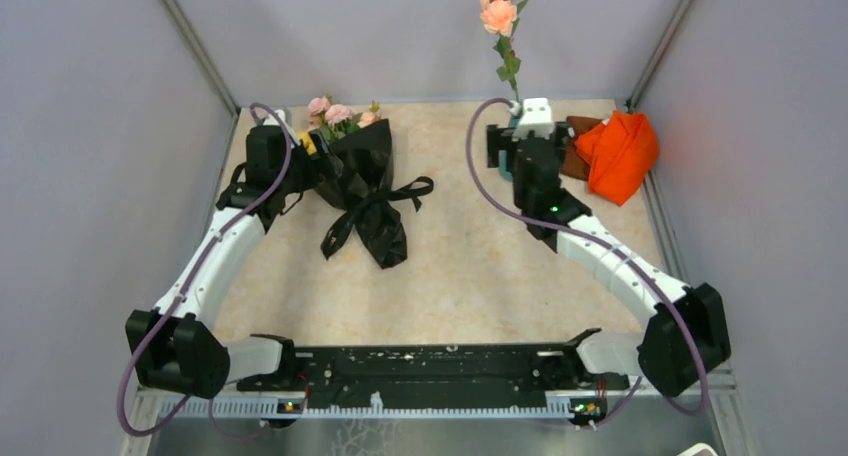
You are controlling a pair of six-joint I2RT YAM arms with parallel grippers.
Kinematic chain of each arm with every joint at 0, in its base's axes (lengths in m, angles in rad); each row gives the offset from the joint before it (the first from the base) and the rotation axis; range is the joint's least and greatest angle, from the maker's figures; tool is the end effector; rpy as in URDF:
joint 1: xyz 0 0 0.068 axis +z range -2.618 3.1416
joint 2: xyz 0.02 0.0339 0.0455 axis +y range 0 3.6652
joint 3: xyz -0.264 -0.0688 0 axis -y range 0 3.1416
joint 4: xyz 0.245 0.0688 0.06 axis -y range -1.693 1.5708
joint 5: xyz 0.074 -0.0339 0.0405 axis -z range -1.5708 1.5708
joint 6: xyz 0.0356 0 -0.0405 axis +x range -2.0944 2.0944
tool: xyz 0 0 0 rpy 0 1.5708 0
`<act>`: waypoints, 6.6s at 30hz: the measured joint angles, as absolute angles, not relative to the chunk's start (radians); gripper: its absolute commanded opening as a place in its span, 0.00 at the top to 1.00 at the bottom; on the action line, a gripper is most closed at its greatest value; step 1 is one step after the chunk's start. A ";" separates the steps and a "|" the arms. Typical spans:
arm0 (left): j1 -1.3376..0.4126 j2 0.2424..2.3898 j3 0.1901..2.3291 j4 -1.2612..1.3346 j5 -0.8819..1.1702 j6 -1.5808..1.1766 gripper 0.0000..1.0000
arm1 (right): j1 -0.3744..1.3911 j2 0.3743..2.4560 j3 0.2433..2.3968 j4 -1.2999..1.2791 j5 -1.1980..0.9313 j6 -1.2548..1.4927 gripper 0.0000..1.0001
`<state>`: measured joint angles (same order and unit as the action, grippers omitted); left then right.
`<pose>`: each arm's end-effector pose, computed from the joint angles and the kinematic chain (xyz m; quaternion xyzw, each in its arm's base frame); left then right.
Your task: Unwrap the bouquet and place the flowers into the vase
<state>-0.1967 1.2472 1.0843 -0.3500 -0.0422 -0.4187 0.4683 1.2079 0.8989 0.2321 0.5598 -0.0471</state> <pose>0.2778 -0.0538 0.3295 -0.1062 0.8567 -0.1354 0.4863 0.2600 0.1103 0.3350 0.0018 0.7298 -0.0617 0.6809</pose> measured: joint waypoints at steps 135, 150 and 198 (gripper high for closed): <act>-0.382 1.871 1.081 0.229 -0.111 -0.648 0.01 | 0.774 1.546 1.168 -0.160 0.340 0.200 1.00; -0.345 1.810 0.973 0.297 -0.089 -0.681 0.01 | 0.541 1.184 1.164 -0.307 0.384 0.177 1.00; -0.570 1.329 0.652 0.050 -0.318 -0.480 0.08 | 0.674 1.406 0.978 -0.179 0.178 0.237 0.42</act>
<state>-0.5697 1.3289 0.6521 0.0498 -0.3180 -0.4797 0.6739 1.4055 0.9779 -0.1795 0.1780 0.2367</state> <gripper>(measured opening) 0.904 0.582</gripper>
